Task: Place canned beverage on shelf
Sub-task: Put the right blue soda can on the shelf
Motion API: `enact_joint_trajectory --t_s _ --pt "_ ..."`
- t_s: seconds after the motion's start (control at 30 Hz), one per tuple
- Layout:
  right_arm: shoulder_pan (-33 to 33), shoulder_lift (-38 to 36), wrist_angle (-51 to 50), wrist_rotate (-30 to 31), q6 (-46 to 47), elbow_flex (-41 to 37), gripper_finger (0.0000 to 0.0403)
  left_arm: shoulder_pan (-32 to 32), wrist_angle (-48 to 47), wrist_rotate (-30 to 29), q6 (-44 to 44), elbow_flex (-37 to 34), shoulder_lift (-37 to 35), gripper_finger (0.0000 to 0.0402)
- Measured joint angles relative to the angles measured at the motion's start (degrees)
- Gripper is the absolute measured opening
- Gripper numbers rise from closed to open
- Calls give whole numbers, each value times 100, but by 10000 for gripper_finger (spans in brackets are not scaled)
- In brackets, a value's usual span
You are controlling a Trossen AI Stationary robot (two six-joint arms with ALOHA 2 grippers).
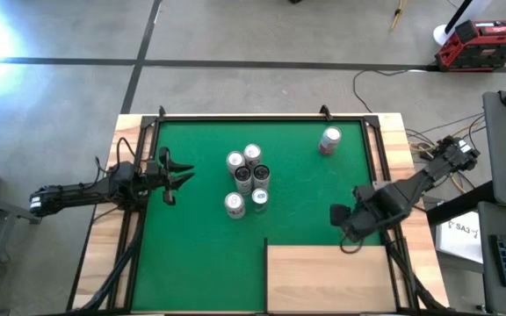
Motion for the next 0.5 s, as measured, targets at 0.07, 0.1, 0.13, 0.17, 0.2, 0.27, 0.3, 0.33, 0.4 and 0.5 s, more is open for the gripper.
enact_joint_trajectory --t_s 0.07,0.1,0.13,0.17,0.2,0.27,0.3,0.33,0.4,0.5 --pt "275 0 7 -56 220 22 224 0 0 -2 0 -2 0 88" --pt "417 0 9 -94 329 42 224 0 0 0 0 0 0 88" --pt "562 0 21 -113 414 59 224 0 1 -1 0 0 0 88" --pt "717 0 40 -110 493 75 224 0 2 -2 0 0 0 88" --pt "867 0 71 -111 579 80 224 0 0 0 -2 -2 0 88" --pt "1169 0 143 -109 798 83 224 2 1 -1 -1 0 0 88" --pt "1323 2 168 -107 920 83 224 0 1 -1 -1 -1 0 88" --pt "1469 22 196 -107 1040 83 224 1 0 0 0 0 0 88" --pt "1760 86 253 -109 1226 83 224 2 1 0 -1 0 0 88" --pt "2178 233 357 -107 1422 80 224 0 0 -2 0 -1 0 88"
